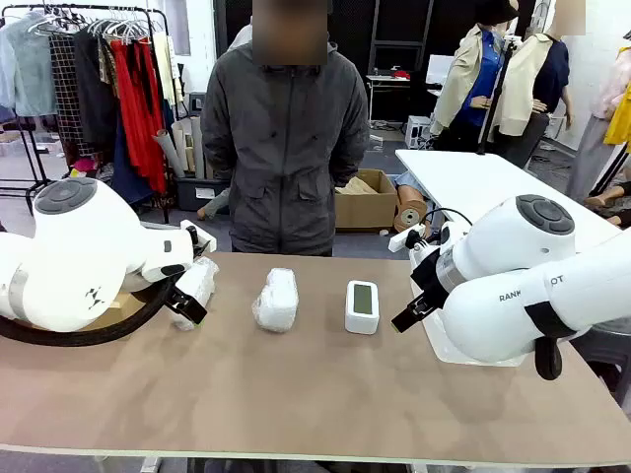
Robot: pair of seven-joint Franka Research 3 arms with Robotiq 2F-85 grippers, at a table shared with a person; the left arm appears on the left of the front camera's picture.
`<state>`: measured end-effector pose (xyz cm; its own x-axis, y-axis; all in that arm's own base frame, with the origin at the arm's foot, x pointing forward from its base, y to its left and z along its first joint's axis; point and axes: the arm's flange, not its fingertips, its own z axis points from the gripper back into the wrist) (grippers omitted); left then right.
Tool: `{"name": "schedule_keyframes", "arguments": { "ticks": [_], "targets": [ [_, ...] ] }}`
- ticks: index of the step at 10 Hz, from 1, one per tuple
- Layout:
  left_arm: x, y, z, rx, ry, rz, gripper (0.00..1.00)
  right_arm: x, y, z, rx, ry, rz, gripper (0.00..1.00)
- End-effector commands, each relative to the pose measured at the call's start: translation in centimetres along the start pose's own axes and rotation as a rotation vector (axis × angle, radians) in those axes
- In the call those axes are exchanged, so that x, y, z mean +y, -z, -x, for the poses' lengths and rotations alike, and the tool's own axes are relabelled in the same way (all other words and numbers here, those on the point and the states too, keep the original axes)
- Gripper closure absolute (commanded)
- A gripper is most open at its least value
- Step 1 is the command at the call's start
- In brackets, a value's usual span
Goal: Separate and place wrapped and unwrapped clocks.
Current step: Pick up the Digital clock indicated by the person.
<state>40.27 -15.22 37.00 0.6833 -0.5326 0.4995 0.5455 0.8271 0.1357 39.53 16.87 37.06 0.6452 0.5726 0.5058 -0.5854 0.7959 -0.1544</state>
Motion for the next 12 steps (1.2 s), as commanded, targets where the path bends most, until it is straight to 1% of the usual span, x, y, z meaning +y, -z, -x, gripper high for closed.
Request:
{"name": "schedule_keyframes", "arguments": {
  "ticks": [1,12],
  "targets": [
    [0.00,-0.01,0.00,0.000,0.000,0.000,0.00,0.00,-0.01,-0.01,0.000,0.000,0.000,0.00],
    [0.00,-0.01,0.00,0.000,0.000,0.000,0.00,0.00,-0.01,-0.01,0.000,0.000,0.000,0.00]
  ]
}}
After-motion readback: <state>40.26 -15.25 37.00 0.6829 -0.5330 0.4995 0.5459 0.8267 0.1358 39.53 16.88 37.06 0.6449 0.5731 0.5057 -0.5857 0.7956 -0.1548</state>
